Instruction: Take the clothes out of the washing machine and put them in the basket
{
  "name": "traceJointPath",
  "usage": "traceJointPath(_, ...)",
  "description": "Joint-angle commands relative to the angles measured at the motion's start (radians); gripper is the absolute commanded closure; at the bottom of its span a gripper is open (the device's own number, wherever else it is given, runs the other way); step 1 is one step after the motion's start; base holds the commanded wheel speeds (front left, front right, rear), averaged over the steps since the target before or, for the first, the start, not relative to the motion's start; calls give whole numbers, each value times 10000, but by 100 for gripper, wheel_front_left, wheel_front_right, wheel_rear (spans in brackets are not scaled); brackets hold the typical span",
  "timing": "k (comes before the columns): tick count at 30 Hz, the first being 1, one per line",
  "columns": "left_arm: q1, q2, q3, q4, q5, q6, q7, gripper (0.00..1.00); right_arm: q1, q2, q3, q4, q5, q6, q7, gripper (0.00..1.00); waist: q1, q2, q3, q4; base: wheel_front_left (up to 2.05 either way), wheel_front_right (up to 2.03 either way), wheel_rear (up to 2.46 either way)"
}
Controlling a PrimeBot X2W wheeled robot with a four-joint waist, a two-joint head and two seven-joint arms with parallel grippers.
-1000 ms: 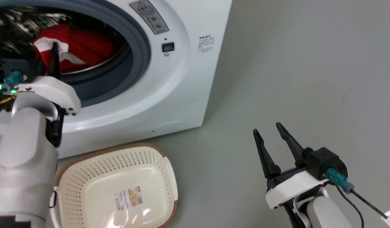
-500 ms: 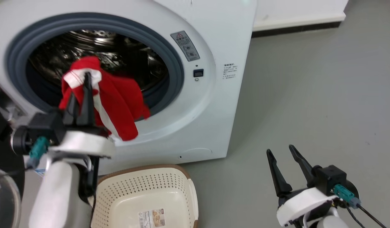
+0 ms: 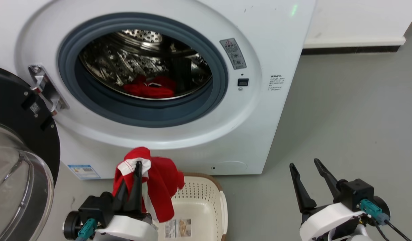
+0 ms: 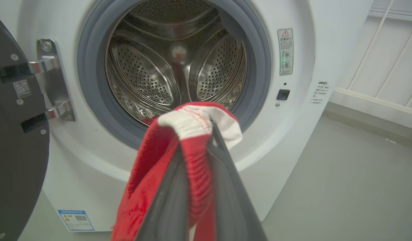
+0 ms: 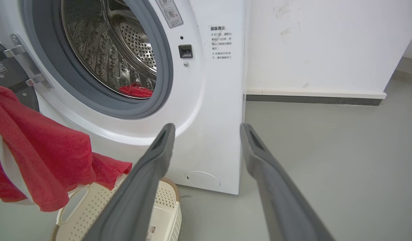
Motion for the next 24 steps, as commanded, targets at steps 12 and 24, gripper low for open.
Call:
traceJointPath(12, -2113, -255, -319, 3817, -34, -503, -25, 100, -1159, 10, 331, -452, -2, -5, -97, 0, 3, -1, 3240, -105, 0, 0, 0)
traceJointPath(24, -5654, 438, -150, 9660, -293, -703, 252, 100, -2422, 13, 1076, 104, 483, -5, -784, 0, 3, -1, 5804, -1389, 0, 0, 0)
